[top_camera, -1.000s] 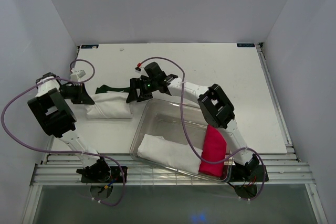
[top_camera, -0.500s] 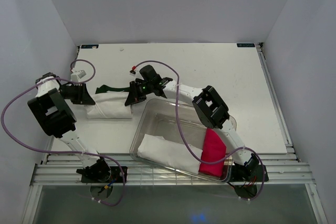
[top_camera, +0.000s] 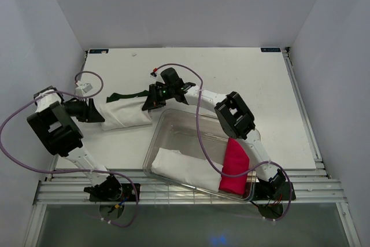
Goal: Roll the t-shirts
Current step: Roll the T-shirt to the center of the board.
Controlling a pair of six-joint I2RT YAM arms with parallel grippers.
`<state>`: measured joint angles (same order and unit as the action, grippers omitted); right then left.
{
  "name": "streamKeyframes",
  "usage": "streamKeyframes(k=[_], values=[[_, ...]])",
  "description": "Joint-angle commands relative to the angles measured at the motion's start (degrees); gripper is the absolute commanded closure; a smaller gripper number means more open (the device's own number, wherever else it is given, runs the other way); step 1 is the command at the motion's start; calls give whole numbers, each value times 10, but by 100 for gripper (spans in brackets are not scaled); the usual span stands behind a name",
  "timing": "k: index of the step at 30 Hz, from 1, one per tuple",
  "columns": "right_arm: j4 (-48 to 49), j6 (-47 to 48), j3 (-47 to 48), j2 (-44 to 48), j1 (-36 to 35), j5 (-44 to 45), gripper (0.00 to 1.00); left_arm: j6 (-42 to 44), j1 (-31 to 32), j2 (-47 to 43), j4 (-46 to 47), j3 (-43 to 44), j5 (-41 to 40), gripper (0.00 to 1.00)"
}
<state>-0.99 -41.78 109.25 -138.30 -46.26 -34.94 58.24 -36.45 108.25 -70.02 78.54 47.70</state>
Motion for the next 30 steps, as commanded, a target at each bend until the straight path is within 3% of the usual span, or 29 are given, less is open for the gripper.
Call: streamKeyframes(k=[1, 7, 8, 10, 11, 12, 23, 30], values=[[38, -8, 13, 0, -1, -7, 92, 7, 6, -50, 7, -37, 62, 42], [29, -5, 21, -2, -1, -7, 92, -42, 11, -70, 73, -76, 50, 46], [29, -5, 20, -1, 0, -7, 92, -44, 10, -72, 81, -78, 43, 61], [28, -5, 18, -1, 0, -9, 92, -58, 10, -75, 97, -83, 28, 81], [28, -6, 18, 0, 3, -11, 92, -60, 10, -77, 112, -88, 14, 97], [28, -6, 17, 0, 5, -14, 92, -62, 9, -78, 119, -90, 8, 100], [-8, 41, -16, 25, 37, -42, 92, -77, 1, -78, 169, -50, -44, 100], [-28, 64, 15, 13, 39, -58, 92, -59, 1, -101, 167, -45, -47, 100]])
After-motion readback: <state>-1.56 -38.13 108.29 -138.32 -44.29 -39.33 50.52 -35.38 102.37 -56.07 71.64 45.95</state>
